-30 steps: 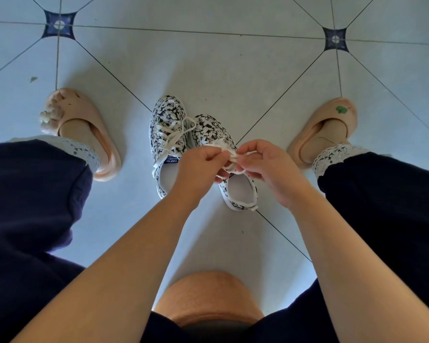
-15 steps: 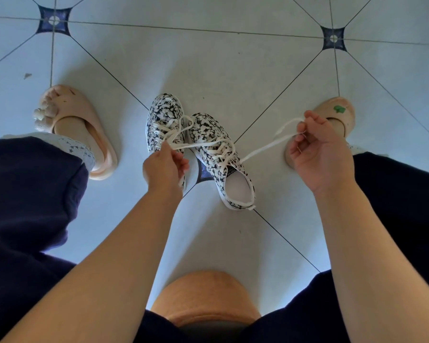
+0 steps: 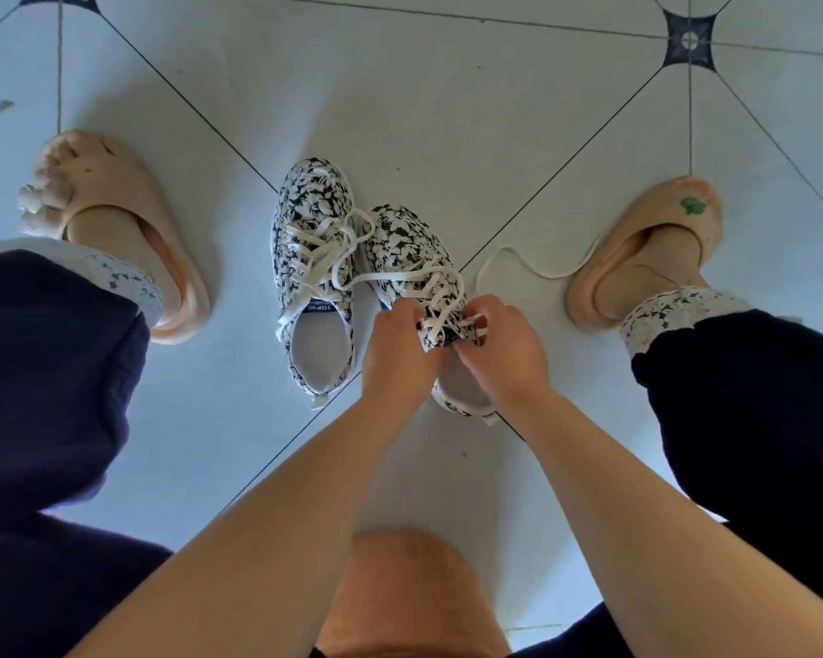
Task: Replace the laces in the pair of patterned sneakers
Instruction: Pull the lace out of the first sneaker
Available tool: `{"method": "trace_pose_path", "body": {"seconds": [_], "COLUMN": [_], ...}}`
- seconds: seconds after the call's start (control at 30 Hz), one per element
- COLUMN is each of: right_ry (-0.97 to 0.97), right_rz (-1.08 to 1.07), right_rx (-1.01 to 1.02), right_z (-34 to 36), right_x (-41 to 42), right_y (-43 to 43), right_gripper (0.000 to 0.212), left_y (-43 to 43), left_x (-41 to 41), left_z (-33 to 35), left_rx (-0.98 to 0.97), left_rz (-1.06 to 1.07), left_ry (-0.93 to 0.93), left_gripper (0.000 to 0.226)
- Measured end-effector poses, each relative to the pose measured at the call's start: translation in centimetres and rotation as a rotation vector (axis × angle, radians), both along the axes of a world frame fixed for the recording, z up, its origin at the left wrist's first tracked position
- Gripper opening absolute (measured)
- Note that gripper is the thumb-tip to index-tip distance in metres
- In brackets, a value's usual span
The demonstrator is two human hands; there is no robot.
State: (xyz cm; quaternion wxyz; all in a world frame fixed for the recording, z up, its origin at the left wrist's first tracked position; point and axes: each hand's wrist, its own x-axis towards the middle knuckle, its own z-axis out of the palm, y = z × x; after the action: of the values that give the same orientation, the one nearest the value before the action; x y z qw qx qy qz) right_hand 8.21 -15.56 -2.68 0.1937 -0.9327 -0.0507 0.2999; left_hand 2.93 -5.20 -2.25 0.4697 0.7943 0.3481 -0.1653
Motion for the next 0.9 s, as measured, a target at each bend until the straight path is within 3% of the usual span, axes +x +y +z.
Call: {"method": "trace_pose_path", "body": {"seconds": [0.1, 0.2, 0.3, 0.43, 0.67, 0.73, 0.83, 0.87, 0.9], "right_ry": [-0.066, -0.042, -0.026, -0.016, -0.026, -0.020, -0.010, -0.009, -0.008], "right_rz": [0.050, -0.048, -0.093, -0.124, -0.064, -0.082, -0.205, -0.225, -0.215], "right_rx": [0.008, 0.128, 0.189, 0.235, 0.235, 0.225, 0.215, 0.217, 0.217], "right_z": [0.1, 0.6, 0.9, 1.3, 2.0, 2.0, 2.1, 2.1, 2.1], "right_x": [-0.3, -0.9, -2.6, -4.1, -4.3, -4.1, -3.3, -3.1, -3.0], "right_y": [-0.3, -0.9, -0.8, -0.4, -0.5, -0.7, -1.6, -1.9, -2.0], "right_gripper": [0.033, 0.025, 0.023, 0.023, 0.023, 0.023, 0.021, 0.020, 0.018], "left_y": [-0.2, 0.3, 0.6, -0.4, 0.5, 0.8, 2.6, 3.1, 3.4], "left_x": [-0.5, -1.0, -1.8, -2.5, -1.5, -1.7, -2.0, -2.3, -2.7], "left_z": [-0.3, -0.1, 0.8, 1.6, 1.0, 1.1, 1.7, 1.9, 2.0], "left_rx": [0.016, 0.037, 0.091, 0.354, 0.503, 0.434, 0.221, 0.188, 0.199], "left_rz": [0.006, 0.083, 0.180, -0.178, -0.530, -0.378, 0.300, 0.420, 0.399], "left_ry": [-0.019, -0.051, -0.020, -0.106, -0.095, -0.164, -0.121, -0.073, -0.025], "left_gripper": [0.033, 0.023, 0.027, 0.040, 0.024, 0.018, 0.012, 0.012, 0.010]}}
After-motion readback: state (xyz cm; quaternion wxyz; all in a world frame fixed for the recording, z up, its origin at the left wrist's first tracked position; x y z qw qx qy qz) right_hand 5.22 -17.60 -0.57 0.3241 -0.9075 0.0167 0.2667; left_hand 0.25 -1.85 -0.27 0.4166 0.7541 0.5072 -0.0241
